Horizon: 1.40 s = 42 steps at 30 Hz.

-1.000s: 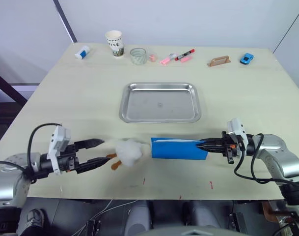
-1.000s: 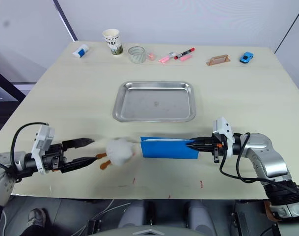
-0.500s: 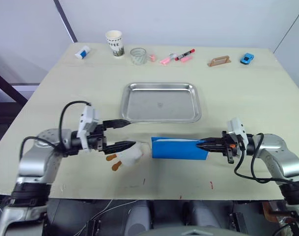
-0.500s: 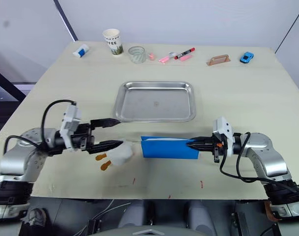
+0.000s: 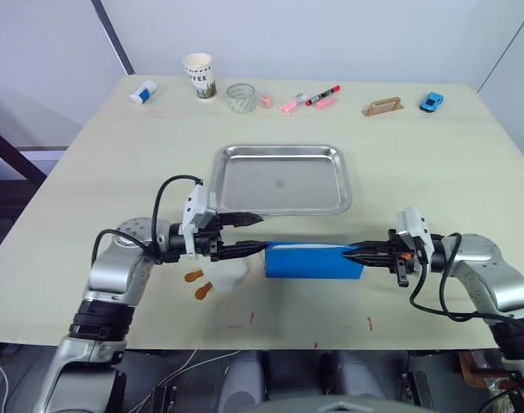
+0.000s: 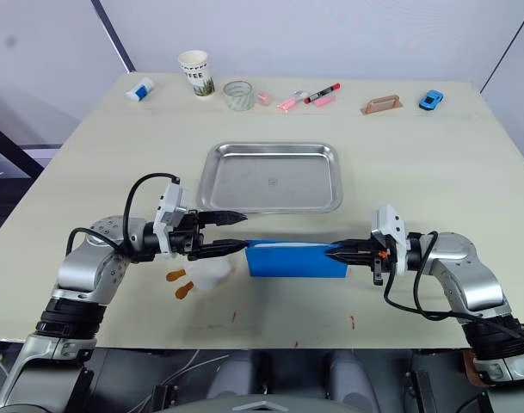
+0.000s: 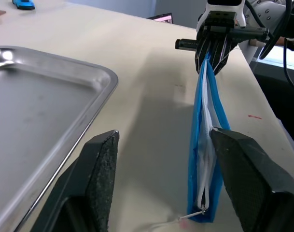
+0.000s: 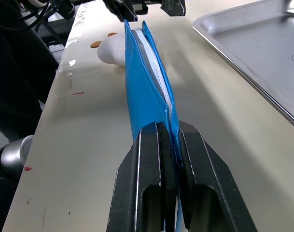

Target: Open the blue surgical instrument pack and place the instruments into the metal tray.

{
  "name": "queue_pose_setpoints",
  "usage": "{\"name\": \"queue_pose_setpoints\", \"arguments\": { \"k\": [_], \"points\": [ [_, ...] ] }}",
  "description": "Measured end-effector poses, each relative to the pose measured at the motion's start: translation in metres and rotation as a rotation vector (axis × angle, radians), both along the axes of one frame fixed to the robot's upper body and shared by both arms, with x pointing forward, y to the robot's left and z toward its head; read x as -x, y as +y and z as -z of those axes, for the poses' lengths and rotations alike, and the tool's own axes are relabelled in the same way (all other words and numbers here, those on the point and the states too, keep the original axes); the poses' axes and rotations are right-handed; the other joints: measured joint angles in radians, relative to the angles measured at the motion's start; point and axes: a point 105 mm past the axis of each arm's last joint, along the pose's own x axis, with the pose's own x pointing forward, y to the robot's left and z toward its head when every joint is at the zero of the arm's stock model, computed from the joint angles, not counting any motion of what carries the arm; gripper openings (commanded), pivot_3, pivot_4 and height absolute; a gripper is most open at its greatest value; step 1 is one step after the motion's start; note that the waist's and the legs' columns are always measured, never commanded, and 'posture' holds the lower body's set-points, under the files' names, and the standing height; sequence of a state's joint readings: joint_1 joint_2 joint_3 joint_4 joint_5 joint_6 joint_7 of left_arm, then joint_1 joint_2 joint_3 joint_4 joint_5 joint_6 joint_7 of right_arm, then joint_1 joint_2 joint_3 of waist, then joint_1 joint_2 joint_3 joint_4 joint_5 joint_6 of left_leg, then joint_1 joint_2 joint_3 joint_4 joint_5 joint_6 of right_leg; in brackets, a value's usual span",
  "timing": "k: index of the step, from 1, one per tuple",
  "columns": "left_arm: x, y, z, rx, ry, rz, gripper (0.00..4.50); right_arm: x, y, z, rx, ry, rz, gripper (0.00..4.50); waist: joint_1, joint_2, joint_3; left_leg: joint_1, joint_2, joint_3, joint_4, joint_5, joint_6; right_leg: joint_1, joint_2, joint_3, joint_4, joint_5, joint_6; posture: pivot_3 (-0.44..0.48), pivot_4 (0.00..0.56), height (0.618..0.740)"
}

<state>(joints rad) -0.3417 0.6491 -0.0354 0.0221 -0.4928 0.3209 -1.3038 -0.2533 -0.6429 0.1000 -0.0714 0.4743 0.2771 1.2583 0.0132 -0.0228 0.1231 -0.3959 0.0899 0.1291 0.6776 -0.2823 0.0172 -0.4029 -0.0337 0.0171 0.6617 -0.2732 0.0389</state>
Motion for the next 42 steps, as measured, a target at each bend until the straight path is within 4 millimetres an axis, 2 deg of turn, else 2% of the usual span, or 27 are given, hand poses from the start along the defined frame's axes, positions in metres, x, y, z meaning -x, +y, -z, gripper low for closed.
{"name": "queue_pose_setpoints", "arguments": {
  "k": [14, 17, 18, 22, 24, 34, 42],
  "points": [
    [0.001, -0.004, 0.009, -0.021, 0.001, 0.025, 3.23, 0.001, 0.001, 0.0, 0.0, -0.003, -0.003, 0.0, 0.0, 0.0, 0.0, 0.0, 0.0, 0.0, 0.0, 0.0, 0.0, 0.0, 0.0, 0.0, 0.0, 0.0, 0.0, 0.0, 0.15, 0.74],
    [0.002, -0.005, 0.01, -0.027, -0.005, 0.031, 2.49, 0.001, 0.001, 0.0, 0.0, -0.003, -0.003, 0.0, 0.0, 0.0, 0.0, 0.0, 0.0, 0.0, 0.0, 0.0, 0.0, 0.0, 0.0, 0.0, 0.0, 0.0, 0.0, 0.0, 0.15, 0.74],
    [0.003, -0.007, 0.012, -0.033, -0.001, 0.043, 1.98, 0.001, 0.001, 0.0, 0.0, -0.003, -0.003, 0.0, 0.0, 0.0, 0.0, 0.0, 0.0, 0.0, 0.0, 0.0, 0.0, 0.0, 0.0, 0.0, 0.0, 0.0, 0.0, 0.0, 0.15, 0.74],
    [0.004, -0.01, 0.016, -0.039, 0.007, 0.056, 0.89, 0.001, 0.001, 0.0, 0.0, -0.003, -0.003, 0.0, 0.0, 0.0, 0.0, 0.0, 0.0, 0.0, 0.0, 0.0, 0.0, 0.0, 0.0, 0.0, 0.0, 0.0, 0.0, 0.0, 0.15, 0.74],
    [0.005, -0.012, 0.016, -0.039, -0.002, 0.068, 0.07, 0.0, 0.001, 0.0, 0.0, -0.004, 0.0, 0.0, 0.0, 0.0, 0.0, 0.0, 0.0, 0.0, 0.0, 0.0, 0.0, 0.0, 0.0, 0.0, 0.0, 0.0, 0.0, 0.0, 0.15, 0.74],
    [0.005, -0.012, 0.016, -0.038, -0.001, 0.068, 0.07, 0.0, 0.0, -0.001, -0.003, -0.001, 0.008, 0.0, 0.0, 0.0, 0.0, 0.0, 0.0, 0.0, 0.0, 0.0, 0.0, 0.0, 0.0, 0.0, 0.0, 0.0, 0.0, 0.0, 0.15, 0.74],
    [0.013, -0.012, 0.016, -0.034, 0.02, 0.072, 0.07, 0.005, 0.0, -0.002, 0.005, 0.017, -0.004, 0.0, 0.0, 0.0, 0.0, 0.0, 0.0, 0.0, 0.0, 0.0, 0.0, 0.0, 0.0, 0.0, 0.0, 0.0, 0.0, 0.0, 0.15, 0.74]
  ]
}}
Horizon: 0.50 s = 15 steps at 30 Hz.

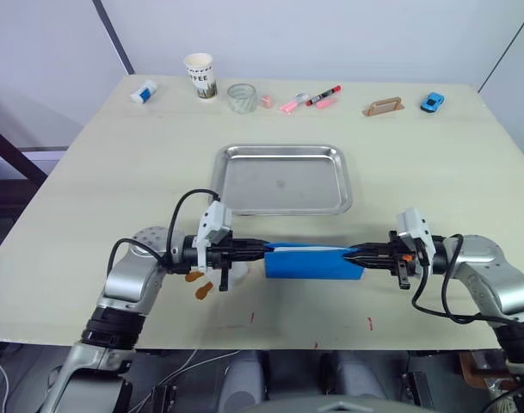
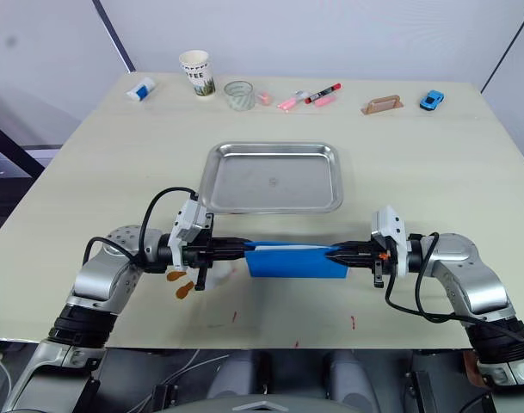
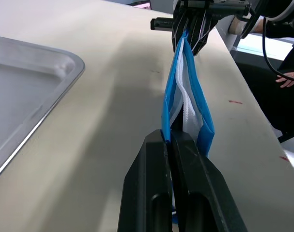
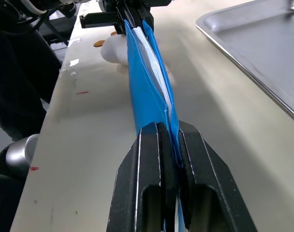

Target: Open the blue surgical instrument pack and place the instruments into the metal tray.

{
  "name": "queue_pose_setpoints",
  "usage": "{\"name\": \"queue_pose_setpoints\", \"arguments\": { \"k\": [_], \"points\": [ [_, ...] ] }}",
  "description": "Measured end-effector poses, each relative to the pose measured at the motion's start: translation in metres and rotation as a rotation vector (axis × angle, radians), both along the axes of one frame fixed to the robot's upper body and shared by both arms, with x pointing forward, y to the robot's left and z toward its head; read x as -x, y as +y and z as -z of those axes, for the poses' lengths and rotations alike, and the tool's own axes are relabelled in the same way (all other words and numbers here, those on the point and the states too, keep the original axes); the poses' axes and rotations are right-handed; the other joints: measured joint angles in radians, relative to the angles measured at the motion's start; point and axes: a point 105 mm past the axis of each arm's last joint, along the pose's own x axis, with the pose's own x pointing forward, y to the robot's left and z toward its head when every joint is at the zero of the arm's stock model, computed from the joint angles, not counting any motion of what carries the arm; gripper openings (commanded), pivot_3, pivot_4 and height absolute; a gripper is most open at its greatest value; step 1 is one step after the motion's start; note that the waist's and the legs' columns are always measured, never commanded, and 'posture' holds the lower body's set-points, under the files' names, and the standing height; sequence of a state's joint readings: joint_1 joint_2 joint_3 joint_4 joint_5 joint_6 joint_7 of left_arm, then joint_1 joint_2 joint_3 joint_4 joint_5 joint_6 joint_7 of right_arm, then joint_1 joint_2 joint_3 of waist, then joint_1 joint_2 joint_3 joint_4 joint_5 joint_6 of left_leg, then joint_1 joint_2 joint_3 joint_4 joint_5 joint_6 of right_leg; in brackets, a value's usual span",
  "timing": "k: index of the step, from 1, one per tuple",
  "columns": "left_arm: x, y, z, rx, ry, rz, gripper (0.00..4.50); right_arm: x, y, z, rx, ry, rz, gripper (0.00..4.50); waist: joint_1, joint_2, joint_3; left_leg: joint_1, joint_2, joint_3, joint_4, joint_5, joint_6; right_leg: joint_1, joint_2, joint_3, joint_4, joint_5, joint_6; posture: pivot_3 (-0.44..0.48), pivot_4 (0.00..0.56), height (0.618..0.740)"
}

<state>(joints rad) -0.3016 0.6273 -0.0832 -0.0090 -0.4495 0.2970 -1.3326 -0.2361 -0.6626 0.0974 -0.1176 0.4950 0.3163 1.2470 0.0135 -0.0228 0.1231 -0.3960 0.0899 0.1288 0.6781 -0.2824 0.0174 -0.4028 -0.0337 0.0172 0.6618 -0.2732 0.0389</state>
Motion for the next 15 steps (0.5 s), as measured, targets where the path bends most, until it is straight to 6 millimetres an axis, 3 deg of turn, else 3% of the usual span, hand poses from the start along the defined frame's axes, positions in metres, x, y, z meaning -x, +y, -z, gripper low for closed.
{"name": "queue_pose_setpoints", "arguments": {
  "k": [5, 7, 8, 12, 15],
  "points": [
    [0.011, 0.0, 0.001, -0.01, -0.012, 0.008, 0.07, 0.009, -0.001, 0.003, 0.011, 0.01, -0.007, 0.0, 0.0, 0.0, 0.0, 0.0, 0.0, 0.0, 0.0, 0.0, 0.0, 0.0, 0.0, 0.0, 0.0, 0.0, 0.0, 0.0, 0.15, 0.74],
    [0.014, -0.001, 0.002, -0.009, -0.013, 0.005, 0.0, 0.01, -0.001, 0.002, 0.02, 0.006, -0.01, 0.9, 0.001, 0.0, 0.0, 0.0, 0.0, 0.0, 0.0, 0.0, 0.0, 0.0, 0.0, 0.0, 0.0, 0.0, 0.0, 0.0, 0.15, 0.74],
    [0.015, -0.002, 0.002, -0.007, -0.016, 0.005, 0.0, 0.01, -0.002, 0.002, 0.026, 0.004, -0.012, 1.01, 0.002, 0.0, 0.0, 0.0, 0.0, 0.0, 0.001, 0.0, 0.0, 0.0, 0.0, 0.0, 0.0, 0.0, 0.0, 0.0, 0.15, 0.74],
    [0.015, -0.002, 0.003, -0.003, -0.014, 0.001, 0.0, 0.012, -0.004, 0.007, 0.038, 0.018, 0.008, 2.93, 0.001, 0.0, 0.0, 0.0, 0.0, 0.0, 0.001, 0.0, 0.0, 0.0, 0.0, 0.0, 0.0, 0.0, 0.0, 0.0, 0.15, 0.74],
    [0.014, -0.002, 0.002, -0.002, -0.018, -0.007, 0.0, 0.013, -0.008, 0.008, 0.054, 0.025, 0.033, 2.93, 0.001, 0.0, 0.0, 0.0, 0.0, 0.0, 0.001, 0.0, 0.0, 0.0, 0.0, 0.0, 0.0, 0.0, 0.0, 0.0, 0.15, 0.74]
  ]
}}
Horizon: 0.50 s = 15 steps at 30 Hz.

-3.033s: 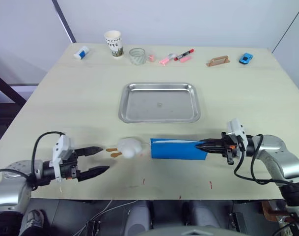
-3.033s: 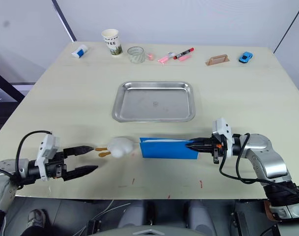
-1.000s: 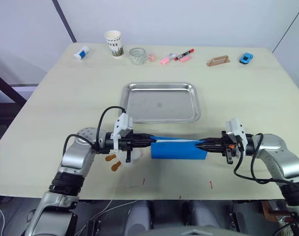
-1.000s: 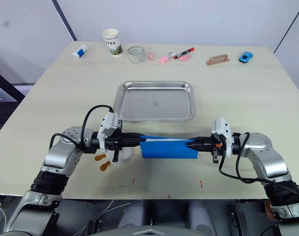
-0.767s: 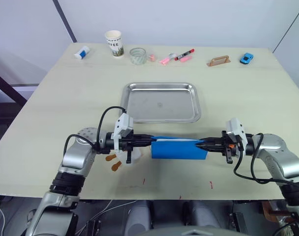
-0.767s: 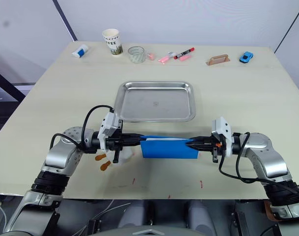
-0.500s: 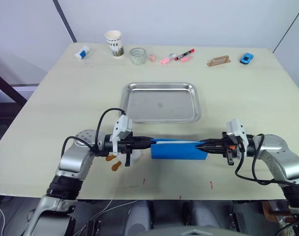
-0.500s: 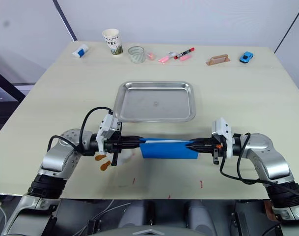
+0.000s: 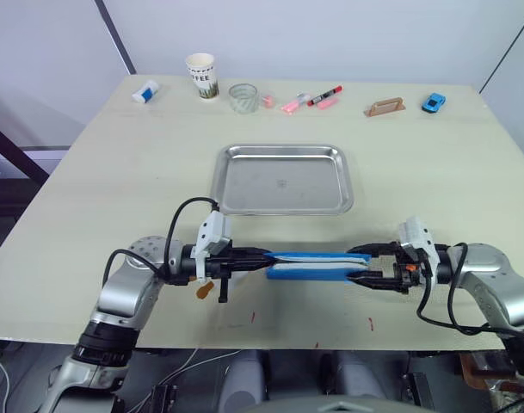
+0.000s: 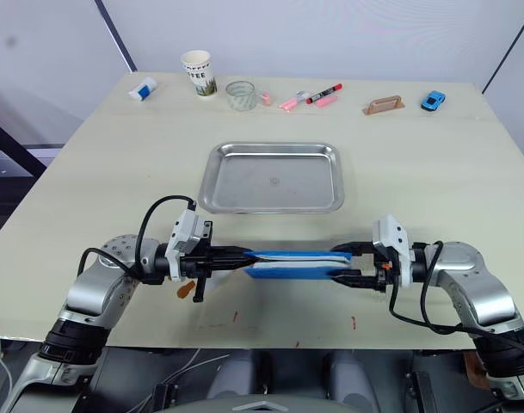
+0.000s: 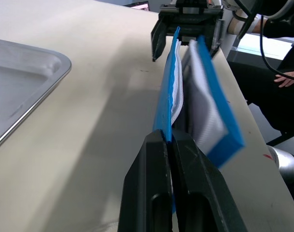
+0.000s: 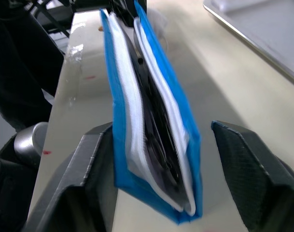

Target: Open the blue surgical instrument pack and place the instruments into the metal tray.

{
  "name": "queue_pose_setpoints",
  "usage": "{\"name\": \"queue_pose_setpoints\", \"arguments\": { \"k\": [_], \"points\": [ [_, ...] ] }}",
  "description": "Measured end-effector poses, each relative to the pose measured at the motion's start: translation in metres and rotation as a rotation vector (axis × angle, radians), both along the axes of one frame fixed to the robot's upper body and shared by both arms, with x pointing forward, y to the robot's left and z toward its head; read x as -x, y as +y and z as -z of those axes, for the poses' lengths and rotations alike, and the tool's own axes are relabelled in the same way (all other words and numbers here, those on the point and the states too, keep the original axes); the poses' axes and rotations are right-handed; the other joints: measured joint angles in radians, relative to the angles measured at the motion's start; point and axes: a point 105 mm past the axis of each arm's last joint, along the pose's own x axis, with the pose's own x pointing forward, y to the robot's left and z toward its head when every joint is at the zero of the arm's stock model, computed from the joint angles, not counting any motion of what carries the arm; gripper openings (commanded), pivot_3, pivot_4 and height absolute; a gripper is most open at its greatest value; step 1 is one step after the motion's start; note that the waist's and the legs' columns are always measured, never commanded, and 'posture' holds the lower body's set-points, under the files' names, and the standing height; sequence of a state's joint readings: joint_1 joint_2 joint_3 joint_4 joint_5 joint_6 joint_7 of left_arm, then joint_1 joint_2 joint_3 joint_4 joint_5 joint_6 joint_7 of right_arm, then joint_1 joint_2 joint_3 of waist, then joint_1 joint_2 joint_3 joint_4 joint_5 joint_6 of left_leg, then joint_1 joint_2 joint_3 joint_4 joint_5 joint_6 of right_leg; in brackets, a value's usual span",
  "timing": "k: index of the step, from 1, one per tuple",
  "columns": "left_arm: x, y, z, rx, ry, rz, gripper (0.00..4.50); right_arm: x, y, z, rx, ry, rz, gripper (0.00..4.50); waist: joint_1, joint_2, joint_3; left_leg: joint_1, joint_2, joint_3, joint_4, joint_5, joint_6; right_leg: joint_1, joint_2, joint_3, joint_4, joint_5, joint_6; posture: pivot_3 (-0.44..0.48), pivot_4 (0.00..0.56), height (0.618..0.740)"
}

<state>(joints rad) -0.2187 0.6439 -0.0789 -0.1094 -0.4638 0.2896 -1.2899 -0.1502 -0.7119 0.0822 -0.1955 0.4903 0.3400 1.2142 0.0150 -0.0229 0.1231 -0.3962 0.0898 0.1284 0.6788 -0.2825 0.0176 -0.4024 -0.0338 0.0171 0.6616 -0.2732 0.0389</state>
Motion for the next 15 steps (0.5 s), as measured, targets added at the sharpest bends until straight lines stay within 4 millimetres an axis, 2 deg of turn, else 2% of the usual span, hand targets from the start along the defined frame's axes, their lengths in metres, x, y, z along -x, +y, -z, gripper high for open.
{"name": "queue_pose_setpoints", "arguments": {
  "k": [5, 12, 15],
  "points": [
    [0.0, 0.0, 0.0, 0.005, 0.002, 0.002, 0.0, 0.005, -0.013, -0.009, 0.017, 0.012, 0.032, 2.93, 0.001, 0.0, 0.0, 0.0, 0.0, 0.0, 0.0, 0.0, 0.0, 0.0, 0.0, 0.0, 0.0, 0.0, 0.0, 0.0, 0.15, 0.74],
    [0.001, -0.001, 0.0, 0.01, 0.021, 0.016, 0.0, 0.016, -0.034, -0.036, -0.046, 0.073, 0.128, 2.93, 0.0, 0.0, 0.0, -0.001, 0.0, -0.002, 0.001, -0.001, 0.002, 0.0, 0.0, -0.001, 0.0, 0.0, 0.0, 0.0, 0.15, 0.74],
    [0.002, -0.001, -0.001, 0.02, 0.041, 0.015, 0.0, 0.02, -0.028, -0.04, -0.096, 0.137, 0.13, 1.61, -0.001, 0.0, 0.0, -0.001, 0.0, -0.002, 0.001, -0.002, 0.003, 0.0, 0.0, -0.001, 0.0, 0.0, 0.0, 0.0, 0.15, 0.74]
  ]
}}
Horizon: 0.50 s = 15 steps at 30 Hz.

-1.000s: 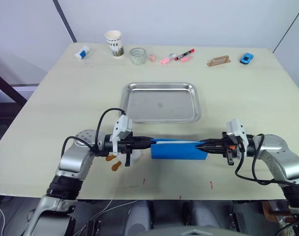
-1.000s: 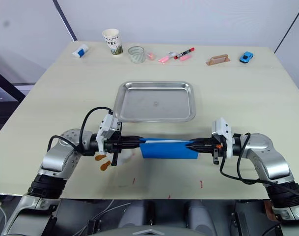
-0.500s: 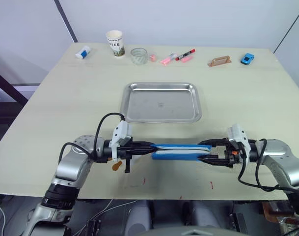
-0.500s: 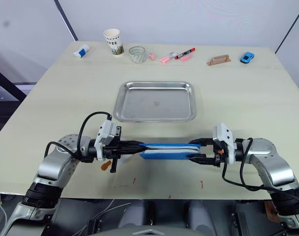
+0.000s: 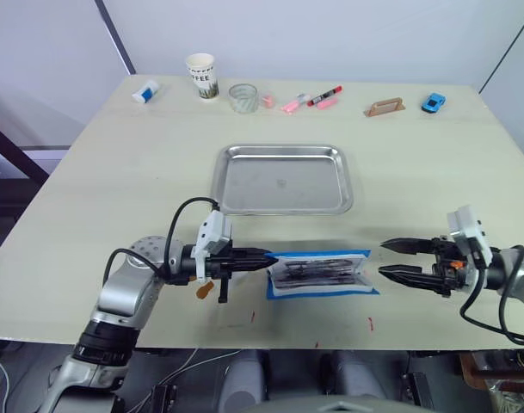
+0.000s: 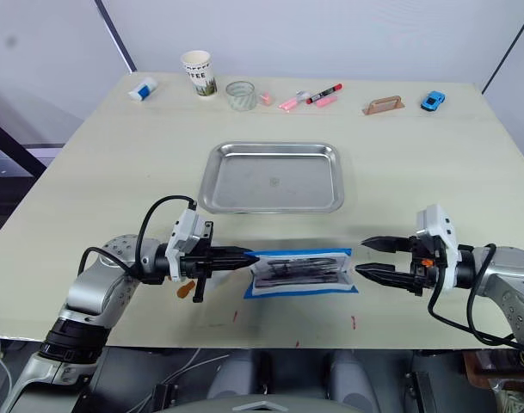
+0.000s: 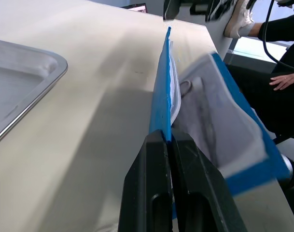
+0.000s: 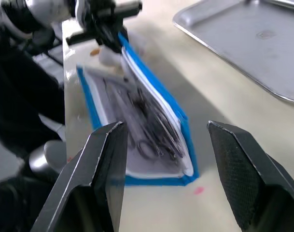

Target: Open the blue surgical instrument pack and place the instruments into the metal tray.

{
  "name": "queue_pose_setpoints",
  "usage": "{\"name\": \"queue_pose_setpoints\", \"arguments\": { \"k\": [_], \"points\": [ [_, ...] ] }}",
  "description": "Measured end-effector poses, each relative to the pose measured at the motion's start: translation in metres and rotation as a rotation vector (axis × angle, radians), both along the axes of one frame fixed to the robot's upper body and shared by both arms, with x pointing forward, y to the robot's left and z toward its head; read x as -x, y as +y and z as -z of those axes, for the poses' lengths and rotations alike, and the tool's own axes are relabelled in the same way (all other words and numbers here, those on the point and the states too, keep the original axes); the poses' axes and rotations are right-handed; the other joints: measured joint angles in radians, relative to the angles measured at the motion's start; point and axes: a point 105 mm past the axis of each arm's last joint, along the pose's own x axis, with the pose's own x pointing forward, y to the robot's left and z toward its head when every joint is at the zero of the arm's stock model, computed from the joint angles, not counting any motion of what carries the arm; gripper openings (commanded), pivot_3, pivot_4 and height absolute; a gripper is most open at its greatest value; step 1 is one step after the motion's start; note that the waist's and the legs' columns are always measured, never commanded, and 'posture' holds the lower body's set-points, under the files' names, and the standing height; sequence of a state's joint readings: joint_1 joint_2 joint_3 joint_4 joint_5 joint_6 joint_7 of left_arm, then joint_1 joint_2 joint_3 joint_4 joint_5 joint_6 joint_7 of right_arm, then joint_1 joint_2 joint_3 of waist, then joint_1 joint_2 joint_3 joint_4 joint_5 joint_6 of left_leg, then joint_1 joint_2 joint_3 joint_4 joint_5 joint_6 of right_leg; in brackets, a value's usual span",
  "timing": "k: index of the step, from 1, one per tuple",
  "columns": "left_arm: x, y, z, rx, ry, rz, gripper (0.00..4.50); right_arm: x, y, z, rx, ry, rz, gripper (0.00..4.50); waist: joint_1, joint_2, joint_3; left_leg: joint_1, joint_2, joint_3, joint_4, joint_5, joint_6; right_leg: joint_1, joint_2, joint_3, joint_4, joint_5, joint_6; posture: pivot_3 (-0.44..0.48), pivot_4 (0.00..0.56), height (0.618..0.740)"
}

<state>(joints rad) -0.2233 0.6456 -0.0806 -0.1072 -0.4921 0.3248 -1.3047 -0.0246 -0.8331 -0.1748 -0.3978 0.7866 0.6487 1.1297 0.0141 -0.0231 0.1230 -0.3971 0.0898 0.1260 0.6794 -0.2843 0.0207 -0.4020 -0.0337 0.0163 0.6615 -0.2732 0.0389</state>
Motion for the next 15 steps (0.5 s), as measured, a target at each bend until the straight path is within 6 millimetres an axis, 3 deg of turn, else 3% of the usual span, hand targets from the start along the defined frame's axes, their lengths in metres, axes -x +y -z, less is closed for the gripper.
{"name": "queue_pose_setpoints", "arguments": {
  "k": [3, 4, 10, 15],
  "points": [
    [0.001, 0.0, 0.0, 0.008, 0.019, 0.0, 0.0, 0.002, 0.007, 0.002, -0.021, 0.029, -0.008, 0.18, 0.001, 0.0, 0.0, 0.0, 0.0, 0.0, 0.0, 0.0, 0.0, 0.0, 0.0, 0.0, 0.0, 0.0, 0.0, 0.0, 0.15, 0.74],
    [0.001, 0.0, 0.0, 0.01, 0.025, 0.0, 0.0, 0.003, 0.01, 0.006, -0.022, 0.045, -0.014, 0.03, 0.001, 0.0, 0.0, 0.0, 0.0, 0.0, 0.0, 0.0, 0.0, 0.0, 0.0, 0.0, 0.0, 0.0, 0.0, 0.0, 0.15, 0.74],
    [0.0, -0.001, 0.0, 0.011, 0.032, -0.001, 0.0, 0.004, 0.021, 0.021, 0.034, 0.06, -0.054, 0.03, 0.001, 0.0, 0.0, 0.0, 0.0, 0.0, 0.0, 0.0, 0.0, 0.0, 0.0, 0.0, 0.0, 0.0, 0.0, 0.0, 0.15, 0.74],
    [-0.009, -0.004, -0.003, 0.01, 0.015, -0.025, 0.0, 0.006, 0.028, 0.048, 0.127, 0.076, -0.09, 0.03, 0.002, 0.0, 0.0, -0.001, 0.0, 0.0, 0.001, 0.0, 0.0, 0.0, 0.0, -0.001, 0.0, 0.0, 0.0, 0.0, 0.15, 0.74]
  ]
}}
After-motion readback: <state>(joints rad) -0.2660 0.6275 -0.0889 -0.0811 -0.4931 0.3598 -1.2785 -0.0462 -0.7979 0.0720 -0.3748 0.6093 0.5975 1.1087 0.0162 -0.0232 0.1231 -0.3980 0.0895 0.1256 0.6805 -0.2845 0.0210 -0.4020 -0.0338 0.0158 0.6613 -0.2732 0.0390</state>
